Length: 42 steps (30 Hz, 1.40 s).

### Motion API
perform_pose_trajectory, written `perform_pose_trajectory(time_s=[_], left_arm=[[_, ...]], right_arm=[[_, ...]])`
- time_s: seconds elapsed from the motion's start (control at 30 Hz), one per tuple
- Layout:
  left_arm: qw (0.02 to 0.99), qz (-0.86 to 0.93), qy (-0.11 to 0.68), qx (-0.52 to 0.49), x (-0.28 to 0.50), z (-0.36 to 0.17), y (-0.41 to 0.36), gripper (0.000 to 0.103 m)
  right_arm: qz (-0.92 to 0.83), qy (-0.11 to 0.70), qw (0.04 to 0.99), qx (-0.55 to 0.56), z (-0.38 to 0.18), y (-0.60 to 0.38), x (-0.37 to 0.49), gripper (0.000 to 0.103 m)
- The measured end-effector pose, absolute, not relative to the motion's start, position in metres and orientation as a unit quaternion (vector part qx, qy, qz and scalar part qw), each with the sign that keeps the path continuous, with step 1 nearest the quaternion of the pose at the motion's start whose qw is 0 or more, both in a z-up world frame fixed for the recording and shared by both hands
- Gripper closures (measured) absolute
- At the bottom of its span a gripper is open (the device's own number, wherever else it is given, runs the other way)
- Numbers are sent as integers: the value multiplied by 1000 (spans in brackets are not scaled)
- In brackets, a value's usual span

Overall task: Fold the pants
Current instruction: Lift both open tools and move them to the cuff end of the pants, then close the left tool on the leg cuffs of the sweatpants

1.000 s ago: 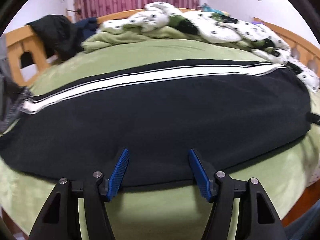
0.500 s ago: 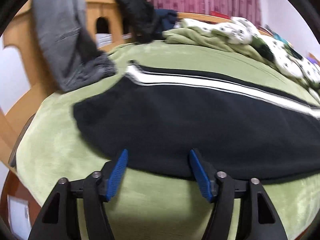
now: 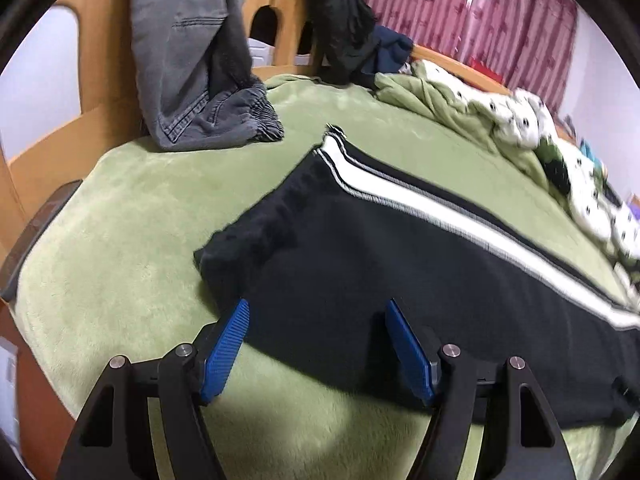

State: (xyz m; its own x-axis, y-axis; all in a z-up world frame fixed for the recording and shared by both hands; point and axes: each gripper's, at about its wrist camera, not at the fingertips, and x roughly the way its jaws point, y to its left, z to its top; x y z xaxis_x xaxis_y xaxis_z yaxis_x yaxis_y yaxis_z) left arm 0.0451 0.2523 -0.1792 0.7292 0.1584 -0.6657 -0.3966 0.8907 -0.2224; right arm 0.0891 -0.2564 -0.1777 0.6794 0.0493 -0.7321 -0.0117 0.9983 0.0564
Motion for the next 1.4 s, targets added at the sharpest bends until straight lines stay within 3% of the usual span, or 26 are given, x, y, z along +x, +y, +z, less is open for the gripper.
perform_pose_trajectory(time_s=[0.43, 0.63, 1.4], left_arm=[[915, 160, 290, -228, 19, -174, 268, 35], [893, 145, 329, -270, 25, -193, 283, 35], [881, 136, 331, -309, 47, -196, 305, 35]], right_arm=[[3, 390, 921, -10, -189, -247, 93, 47], [4, 381, 925, -4, -190, -249, 92, 44], [27, 408, 912, 31, -193, -252, 101, 32]])
